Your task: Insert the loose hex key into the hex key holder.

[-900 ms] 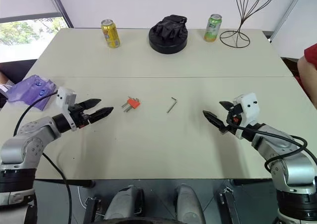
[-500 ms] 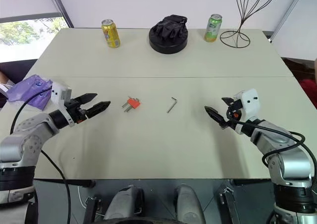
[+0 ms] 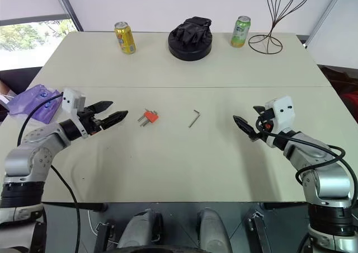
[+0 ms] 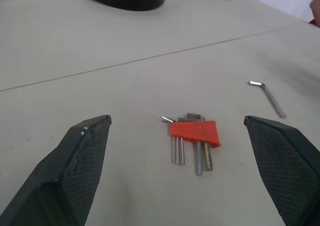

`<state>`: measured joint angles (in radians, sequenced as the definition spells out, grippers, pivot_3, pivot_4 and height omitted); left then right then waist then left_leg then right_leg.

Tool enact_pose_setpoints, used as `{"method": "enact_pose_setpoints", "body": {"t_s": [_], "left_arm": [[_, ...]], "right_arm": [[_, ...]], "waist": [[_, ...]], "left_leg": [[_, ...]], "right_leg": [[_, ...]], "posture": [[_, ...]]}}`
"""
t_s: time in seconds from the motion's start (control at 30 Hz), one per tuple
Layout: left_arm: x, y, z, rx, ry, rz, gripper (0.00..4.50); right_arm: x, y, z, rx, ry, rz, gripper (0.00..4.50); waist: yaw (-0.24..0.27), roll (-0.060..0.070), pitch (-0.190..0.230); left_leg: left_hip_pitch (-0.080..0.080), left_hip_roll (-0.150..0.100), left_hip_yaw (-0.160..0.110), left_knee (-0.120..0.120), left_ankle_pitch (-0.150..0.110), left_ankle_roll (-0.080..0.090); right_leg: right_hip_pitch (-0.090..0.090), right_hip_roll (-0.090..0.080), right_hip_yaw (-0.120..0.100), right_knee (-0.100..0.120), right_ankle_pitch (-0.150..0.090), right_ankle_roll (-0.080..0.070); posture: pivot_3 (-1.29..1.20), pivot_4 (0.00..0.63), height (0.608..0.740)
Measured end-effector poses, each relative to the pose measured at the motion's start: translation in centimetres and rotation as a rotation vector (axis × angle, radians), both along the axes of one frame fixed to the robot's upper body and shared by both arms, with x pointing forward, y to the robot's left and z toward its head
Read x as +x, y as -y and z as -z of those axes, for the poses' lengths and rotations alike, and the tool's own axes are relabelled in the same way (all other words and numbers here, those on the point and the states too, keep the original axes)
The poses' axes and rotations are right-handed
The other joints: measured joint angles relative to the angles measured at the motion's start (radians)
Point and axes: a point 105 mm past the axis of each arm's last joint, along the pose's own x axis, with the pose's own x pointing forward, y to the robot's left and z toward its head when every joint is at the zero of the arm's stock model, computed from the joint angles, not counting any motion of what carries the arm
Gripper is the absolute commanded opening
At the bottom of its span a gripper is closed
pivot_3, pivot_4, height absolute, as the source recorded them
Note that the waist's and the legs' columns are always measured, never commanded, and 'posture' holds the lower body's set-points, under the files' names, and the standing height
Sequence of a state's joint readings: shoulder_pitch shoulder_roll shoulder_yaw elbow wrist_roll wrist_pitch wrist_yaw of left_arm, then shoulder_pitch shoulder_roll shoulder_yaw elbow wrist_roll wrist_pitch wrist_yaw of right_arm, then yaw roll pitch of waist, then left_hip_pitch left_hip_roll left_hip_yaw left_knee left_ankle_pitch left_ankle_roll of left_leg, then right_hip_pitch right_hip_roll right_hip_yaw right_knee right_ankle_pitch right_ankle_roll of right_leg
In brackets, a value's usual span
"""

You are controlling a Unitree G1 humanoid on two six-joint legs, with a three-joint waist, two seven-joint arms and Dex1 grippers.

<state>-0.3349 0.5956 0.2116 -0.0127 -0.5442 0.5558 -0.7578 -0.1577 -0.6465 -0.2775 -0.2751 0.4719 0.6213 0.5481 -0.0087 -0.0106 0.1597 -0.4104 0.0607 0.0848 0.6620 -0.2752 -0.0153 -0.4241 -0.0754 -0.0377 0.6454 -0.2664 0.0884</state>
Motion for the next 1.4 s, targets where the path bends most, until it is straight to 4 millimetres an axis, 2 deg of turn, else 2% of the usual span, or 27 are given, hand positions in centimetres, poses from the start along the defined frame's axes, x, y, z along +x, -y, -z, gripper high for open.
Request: {"method": "enact_pose_setpoints", "body": {"t_s": [0.13,0.23,0.37,0.5,0.6,0.7,0.93,1.17,1.37,1.4], "left_arm": [[0.1,0.8,-0.2,-0.004,-0.007,0.061,4.45],[-0.9,2.6,-0.3,0.057,-0.029,0.252,4.45],[-0.7,2.6,-1.1,0.174,-0.02,0.368,4.45],[0.3,1.0,-2.5,0.25,0.023,0.352,4.45],[0.4,0.2,-2.2,0.267,0.014,0.327,4.45],[0.0,-0.6,-1.9,0.28,0.008,0.308,4.45],[-1.1,-1.6,-1.3,0.285,-0.015,0.253,4.45],[-2.1,-1.7,-0.9,0.254,-0.019,0.2,4.45],[-2.2,-1.7,-0.5,0.239,-0.026,0.165,4.45],[-2.2,-1.6,-0.6,0.238,-0.023,0.161,4.5]], "right_arm": [[0.2,-0.8,0.5,-0.01,-0.009,-0.011,4.16],[1.0,-3.7,0.0,0.001,0.009,-0.111,4.16],[2.5,-8.9,-0.6,-0.008,0.038,-0.275,4.16],[3.2,-14.6,1.4,-0.013,-0.001,-0.445,4.16],[3.4,-18.6,3.0,-0.009,-0.02,-0.544,4.16],[3.7,-21.3,4.3,-0.003,-0.039,-0.599,4.16],[5.5,-22.7,6.6,-0.042,-0.063,-0.588,4.16],[6.5,-24.0,6.7,-0.044,-0.039,-0.597,4.16],[6.8,-24.7,6.8,-0.064,-0.022,-0.593,4.16],[6.9,-24.8,6.8,-0.075,-0.019,-0.585,3.58]], "waist": [[-0.001,0.0,0.0],[-0.006,0.0,0.0],[-0.007,0.0,0.0],[-0.005,0.0,0.0],[-0.006,0.0,0.0],[-0.006,0.0,0.0],[-0.007,0.0,0.0],[-0.013,0.0,0.0],[-0.013,0.0,0.0],[-0.014,0.0,0.0]], "left_leg": [[0.0,0.0,0.0,0.0,0.0,0.0],[0.0,0.0,0.0,0.0,0.0,0.0],[0.0,0.002,0.0,0.0,0.0,0.0],[0.0,0.002,0.0,0.0,0.0,0.0],[-0.001,0.002,0.0,0.0,0.001,-0.001],[-0.001,0.002,0.0,0.001,0.001,-0.002],[-0.002,0.003,0.001,0.001,0.002,-0.003],[-0.001,0.004,0.001,0.001,0.002,-0.003],[-0.001,0.004,0.001,0.001,0.002,-0.003],[-0.001,0.004,0.001,0.001,0.002,-0.003]], "right_leg": [[0.0,0.0,0.0,0.0,0.0,0.0],[0.0,0.0,0.0,0.0,0.0,0.0],[-0.001,0.003,0.0,0.001,0.0,0.0],[-0.001,0.003,0.001,0.001,0.0,0.0],[-0.001,0.003,0.001,0.001,0.0,0.0],[-0.001,0.003,0.001,0.002,0.0,0.0],[-0.001,0.003,0.001,0.002,0.0,0.0],[-0.002,0.003,0.001,0.004,0.0,0.0],[-0.002,0.003,0.001,0.004,0.0,0.0],[-0.002,0.003,0.001,0.004,0.0,0.0]], "posture": [[0.0,0.15,0.74],[0.0,0.15,0.74],[0.0,0.15,0.74],[0.0,0.15,0.74],[0.0,0.15,0.74],[0.0,0.15,0.74],[0.0,0.15,0.74],[0.0,0.15,0.74],[0.0,0.15,0.74],[0.0,0.15,0.74]]}}
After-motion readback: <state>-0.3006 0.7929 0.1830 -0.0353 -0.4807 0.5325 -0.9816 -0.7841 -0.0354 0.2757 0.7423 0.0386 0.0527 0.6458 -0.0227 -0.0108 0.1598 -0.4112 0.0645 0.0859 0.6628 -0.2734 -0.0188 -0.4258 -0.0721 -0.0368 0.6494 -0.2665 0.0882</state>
